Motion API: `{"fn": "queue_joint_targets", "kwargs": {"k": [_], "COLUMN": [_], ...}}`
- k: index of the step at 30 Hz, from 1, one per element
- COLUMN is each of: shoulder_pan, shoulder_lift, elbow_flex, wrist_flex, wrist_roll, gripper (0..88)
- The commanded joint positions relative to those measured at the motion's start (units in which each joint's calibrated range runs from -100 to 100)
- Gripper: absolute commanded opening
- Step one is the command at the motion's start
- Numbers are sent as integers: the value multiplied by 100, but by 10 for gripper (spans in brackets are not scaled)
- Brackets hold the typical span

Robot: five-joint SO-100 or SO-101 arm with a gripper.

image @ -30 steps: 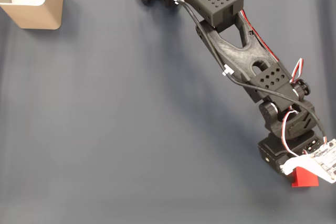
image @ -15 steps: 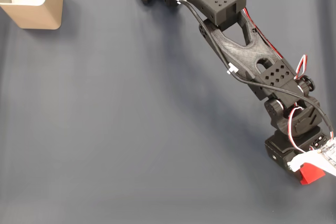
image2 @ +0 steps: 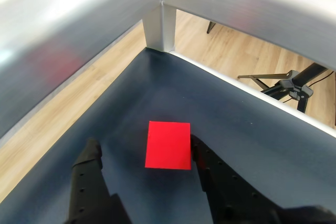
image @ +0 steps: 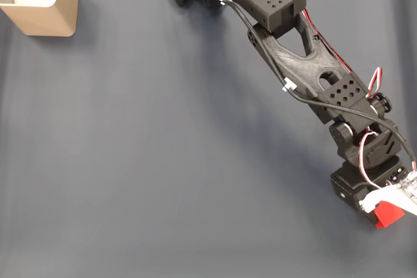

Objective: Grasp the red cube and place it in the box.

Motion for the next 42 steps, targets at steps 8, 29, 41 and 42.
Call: {"fn": "queue_joint_targets", "kwargs": {"k": [8,29,41,42], "shoulder_pan": [7,163,980,1072], "shoulder_lift": [-417,-1586,-5027,-5252], "elbow_flex": [224,1054,3709,3965], "wrist_flex": [-91,278,1679,1679], "wrist_roll": [249,293,127,112], "gripper": [146,19,11,13]}}
